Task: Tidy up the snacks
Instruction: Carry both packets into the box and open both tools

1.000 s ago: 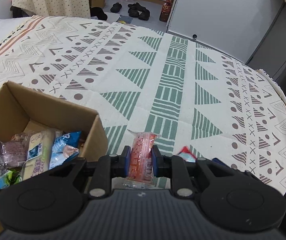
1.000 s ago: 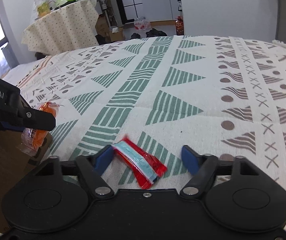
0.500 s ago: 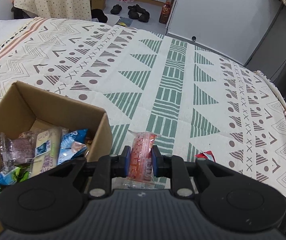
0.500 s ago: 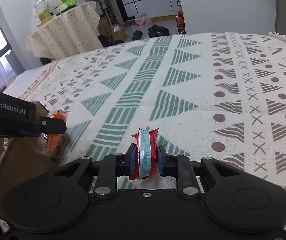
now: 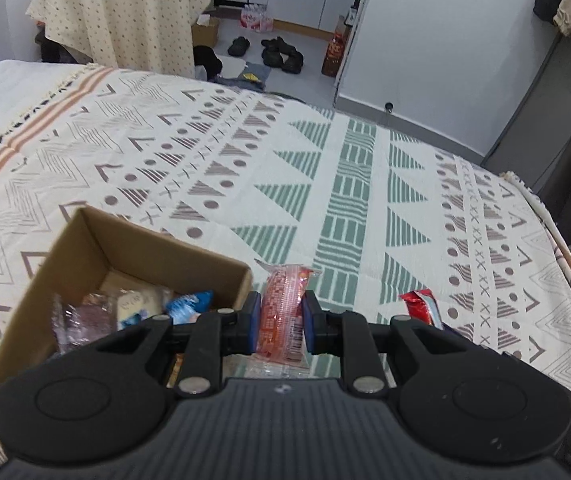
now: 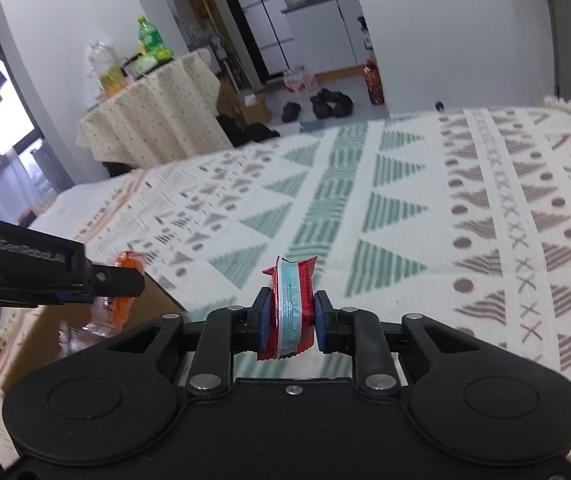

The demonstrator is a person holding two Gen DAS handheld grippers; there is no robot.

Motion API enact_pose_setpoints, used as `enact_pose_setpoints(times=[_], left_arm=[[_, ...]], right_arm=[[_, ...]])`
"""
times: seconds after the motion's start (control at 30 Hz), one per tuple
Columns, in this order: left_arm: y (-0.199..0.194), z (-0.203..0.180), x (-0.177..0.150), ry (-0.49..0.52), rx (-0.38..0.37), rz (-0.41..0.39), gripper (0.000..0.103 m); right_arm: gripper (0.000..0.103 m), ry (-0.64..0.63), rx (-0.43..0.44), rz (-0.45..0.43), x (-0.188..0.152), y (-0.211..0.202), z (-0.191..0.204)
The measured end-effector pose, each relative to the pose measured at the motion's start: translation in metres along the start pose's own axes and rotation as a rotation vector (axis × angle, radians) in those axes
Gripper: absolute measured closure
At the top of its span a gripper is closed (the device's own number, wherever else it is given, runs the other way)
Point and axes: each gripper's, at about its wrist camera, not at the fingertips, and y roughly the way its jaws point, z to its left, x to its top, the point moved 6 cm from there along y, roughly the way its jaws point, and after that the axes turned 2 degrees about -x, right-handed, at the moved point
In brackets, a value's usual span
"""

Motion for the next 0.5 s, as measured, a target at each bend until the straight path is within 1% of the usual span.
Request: enact_pose_setpoints(times=[0.3,0.5], left_arm=[[-0.025,0.035,0.007,-0.046,0.042,-0.036,0.082],[-0.041,0.070,0.007,-0.081,0.093,-0.052,0.082]], right_arm=[[0.081,-0.063,0.062,-0.070,0.019,-0.025,0.037],[0.081,-0.080,0.109,-0.102,0.024,-0.035,0.063]])
